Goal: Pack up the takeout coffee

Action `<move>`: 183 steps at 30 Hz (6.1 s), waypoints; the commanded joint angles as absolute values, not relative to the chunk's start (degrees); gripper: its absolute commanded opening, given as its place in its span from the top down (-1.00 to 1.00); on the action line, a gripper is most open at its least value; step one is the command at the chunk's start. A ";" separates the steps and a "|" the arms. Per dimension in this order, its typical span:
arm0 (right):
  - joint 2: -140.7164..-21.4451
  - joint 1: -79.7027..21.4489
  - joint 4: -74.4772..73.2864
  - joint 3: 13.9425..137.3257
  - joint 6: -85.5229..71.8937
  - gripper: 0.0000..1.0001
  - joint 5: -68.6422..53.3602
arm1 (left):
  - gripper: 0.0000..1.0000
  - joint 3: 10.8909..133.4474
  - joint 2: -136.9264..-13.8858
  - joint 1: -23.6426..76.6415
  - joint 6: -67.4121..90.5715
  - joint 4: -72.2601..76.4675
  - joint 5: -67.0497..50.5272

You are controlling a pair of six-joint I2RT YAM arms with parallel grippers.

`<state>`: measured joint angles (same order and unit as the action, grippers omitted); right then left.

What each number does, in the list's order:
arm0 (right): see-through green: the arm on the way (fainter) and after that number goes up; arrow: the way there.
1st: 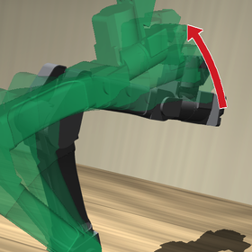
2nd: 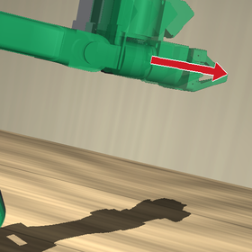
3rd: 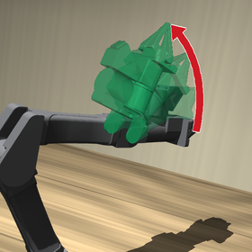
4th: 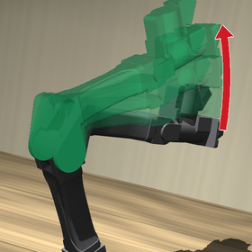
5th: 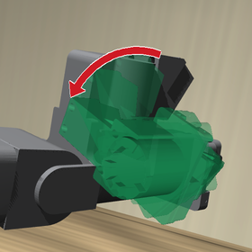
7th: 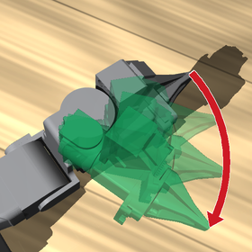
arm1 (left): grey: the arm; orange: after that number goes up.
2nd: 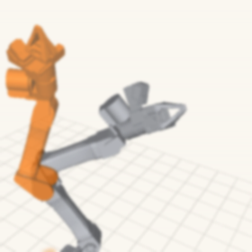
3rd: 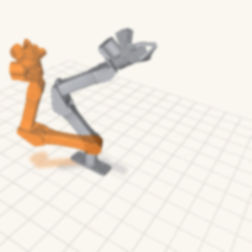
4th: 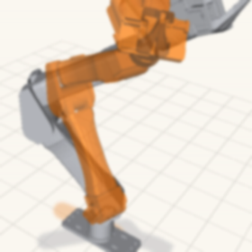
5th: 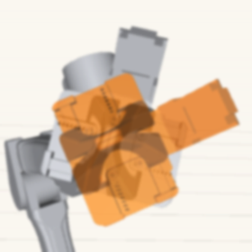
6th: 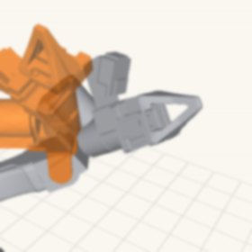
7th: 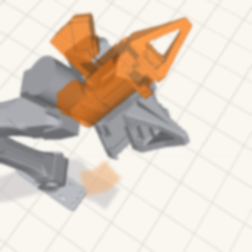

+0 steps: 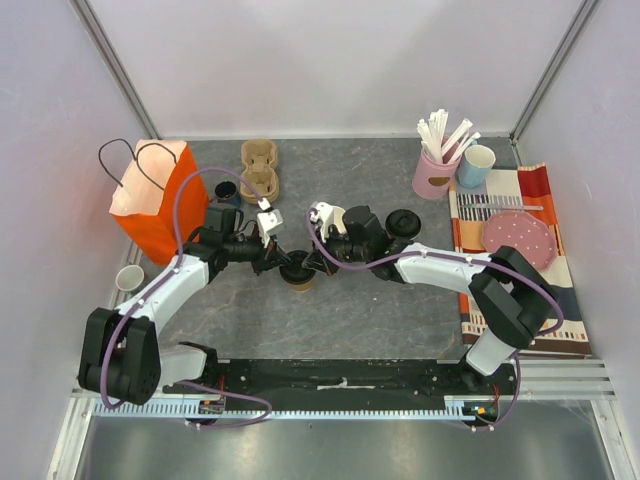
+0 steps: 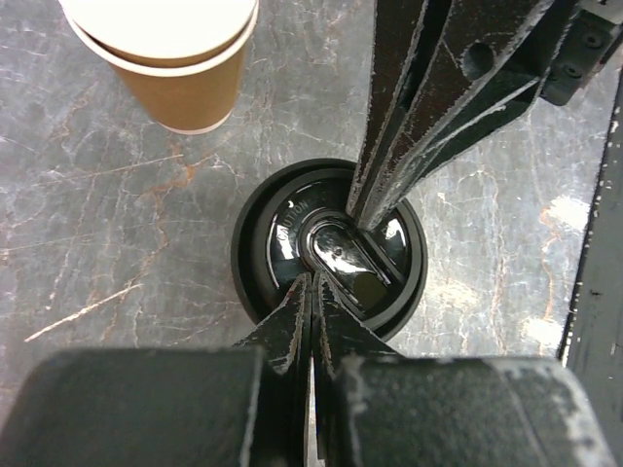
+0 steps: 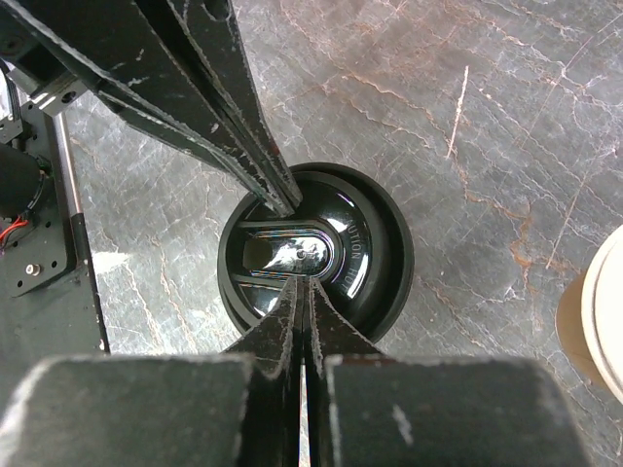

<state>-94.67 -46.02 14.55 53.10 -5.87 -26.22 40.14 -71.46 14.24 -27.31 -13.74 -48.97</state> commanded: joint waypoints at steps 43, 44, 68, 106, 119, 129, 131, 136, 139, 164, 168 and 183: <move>-77.87 -7.65 -3.60 51.24 -13.01 1.00 -18.19 | 0.95 98.61 -119.35 40.16 11.51 4.21 -41.33; -77.78 -7.65 -3.60 51.41 -13.01 1.00 -18.54 | 0.95 99.22 -120.14 40.25 11.95 4.48 -40.87; -82.00 -5.36 -1.40 42.62 -15.91 1.00 -21.18 | 0.96 94.84 -124.63 41.22 9.58 0.35 -35.85; -79.54 -4.66 -8.60 46.66 -13.63 1.00 -24.34 | 0.95 98.69 -123.22 42.19 7.21 -6.58 -40.16; -75.94 -4.75 -14.68 60.90 -11.69 0.68 -29.00 | 0.83 112.06 -117.96 38.86 6.16 -17.65 -48.68; -75.76 -4.92 -11.61 64.60 -11.51 -0.11 -35.06 | -0.04 95.55 -97.05 32.09 -10.01 -22.06 -50.19; -75.76 -5.80 -10.29 64.95 -11.60 -0.19 -35.51 | -0.11 92.21 -94.06 30.07 -10.02 -23.46 -48.61; -78.04 -10.53 -7.65 66.27 -12.13 -0.70 -35.42 | -0.19 83.61 -83.42 27.25 -6.42 -22.86 -31.86; -80.41 -13.70 -7.73 68.81 -11.95 -0.96 -35.25 | -0.27 79.12 -77.80 26.02 -5.63 -23.28 -22.29; -80.86 -25.22 -16.69 63.81 1.21 -0.96 -23.82 | -0.99 51.15 -64.42 16.61 -48.41 -33.40 -52.29; -78.93 -26.89 -17.14 61.70 1.76 -0.96 -23.55 | -0.99 50.89 -65.91 17.93 -52.29 -32.69 -52.30; -76.12 -28.92 -16.08 57.57 0.35 -0.96 -21.62 | -0.12 58.01 -75.32 21.53 -87.80 -54.76 -50.63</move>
<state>-79.09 -28.56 -17.67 58.50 -0.14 -22.46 54.52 -73.47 21.41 -76.90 -51.27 -51.07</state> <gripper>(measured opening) 0.982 0.592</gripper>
